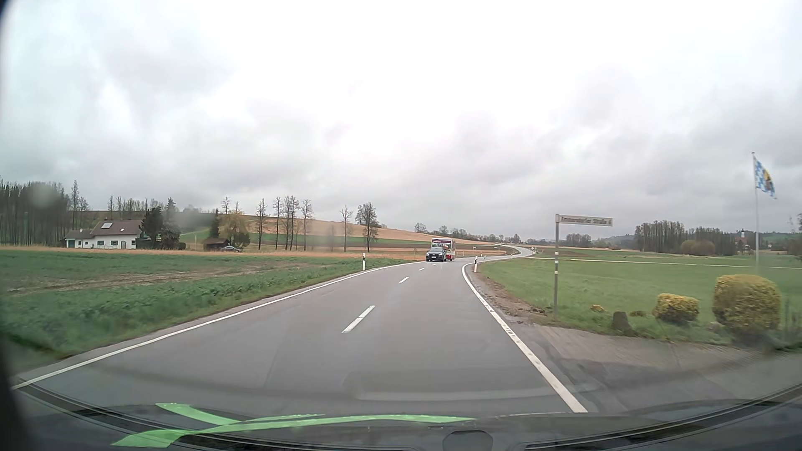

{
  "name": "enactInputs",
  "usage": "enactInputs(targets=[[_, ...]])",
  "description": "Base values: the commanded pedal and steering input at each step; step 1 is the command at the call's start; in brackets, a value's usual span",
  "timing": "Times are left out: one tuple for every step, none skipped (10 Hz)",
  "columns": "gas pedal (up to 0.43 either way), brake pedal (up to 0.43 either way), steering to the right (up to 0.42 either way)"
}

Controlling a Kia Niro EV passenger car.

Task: Follow the waypoints while adhering to traffic rules and regulations

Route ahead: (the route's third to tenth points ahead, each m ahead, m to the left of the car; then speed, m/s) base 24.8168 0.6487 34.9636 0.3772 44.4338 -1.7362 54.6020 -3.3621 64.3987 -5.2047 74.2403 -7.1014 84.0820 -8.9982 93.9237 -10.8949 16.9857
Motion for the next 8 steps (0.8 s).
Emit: enactInputs(targets=[[0.000, 0.000, 0.009], [0.000, 0.000, 0.011], [0.000, 0.000, 0.011], [0.000, 0.000, 0.011], [0.000, 0.000, 0.010], [0.000, 0.000, 0.010], [0.000, 0.000, 0.010], [0.008, 0.000, 0.010]])
